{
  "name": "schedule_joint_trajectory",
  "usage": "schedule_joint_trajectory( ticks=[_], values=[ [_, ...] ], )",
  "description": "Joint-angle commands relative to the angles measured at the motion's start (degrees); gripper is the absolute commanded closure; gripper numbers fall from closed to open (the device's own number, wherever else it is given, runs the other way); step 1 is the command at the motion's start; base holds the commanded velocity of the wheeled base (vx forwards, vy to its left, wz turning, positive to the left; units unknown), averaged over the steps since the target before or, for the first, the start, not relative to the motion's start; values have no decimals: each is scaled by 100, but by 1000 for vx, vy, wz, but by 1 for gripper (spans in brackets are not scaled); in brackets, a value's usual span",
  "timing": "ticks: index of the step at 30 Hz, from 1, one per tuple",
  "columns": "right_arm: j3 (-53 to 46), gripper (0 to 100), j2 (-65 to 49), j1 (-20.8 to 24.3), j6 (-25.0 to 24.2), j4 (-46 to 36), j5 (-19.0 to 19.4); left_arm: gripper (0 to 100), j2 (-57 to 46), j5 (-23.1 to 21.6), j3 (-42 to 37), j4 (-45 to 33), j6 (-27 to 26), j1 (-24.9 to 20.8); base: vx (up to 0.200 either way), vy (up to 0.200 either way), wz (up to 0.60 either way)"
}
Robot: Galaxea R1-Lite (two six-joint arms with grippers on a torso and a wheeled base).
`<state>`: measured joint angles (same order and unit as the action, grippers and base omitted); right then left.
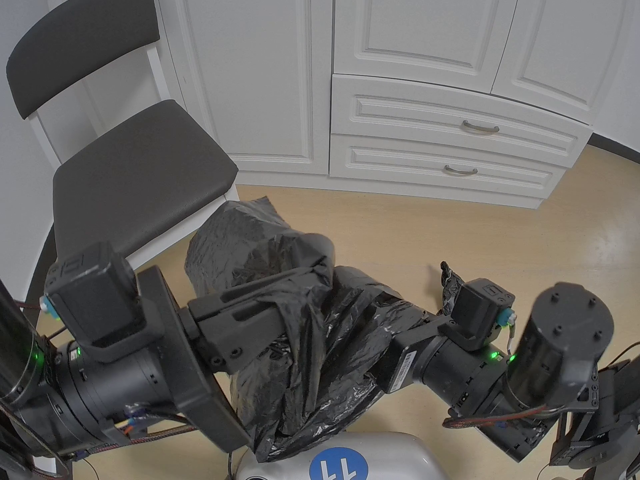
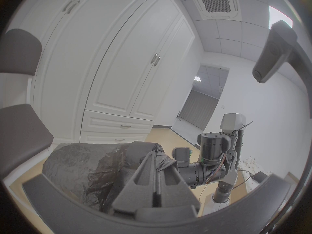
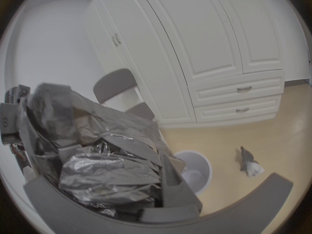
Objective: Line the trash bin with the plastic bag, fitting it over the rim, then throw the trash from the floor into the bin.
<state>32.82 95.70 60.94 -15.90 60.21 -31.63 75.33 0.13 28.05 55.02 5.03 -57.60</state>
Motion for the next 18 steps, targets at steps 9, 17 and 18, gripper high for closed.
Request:
schedule_joint_trajectory(
  ticks=[9, 17, 18],
  values=[
    [2563, 100, -262, -917, -2735, -4597, 70, 100, 1010, 22, 807, -52, 1474, 434, 0, 0, 0],
    [2581, 100, 37, -1155, -2752, -4588, 70, 100, 1626, 13, 1159, -44, 2054, 785, 0, 0, 0],
    [2581, 100, 37, -1155, -2752, -4588, 70, 100, 1626, 13, 1159, -44, 2054, 785, 0, 0, 0]
  ],
)
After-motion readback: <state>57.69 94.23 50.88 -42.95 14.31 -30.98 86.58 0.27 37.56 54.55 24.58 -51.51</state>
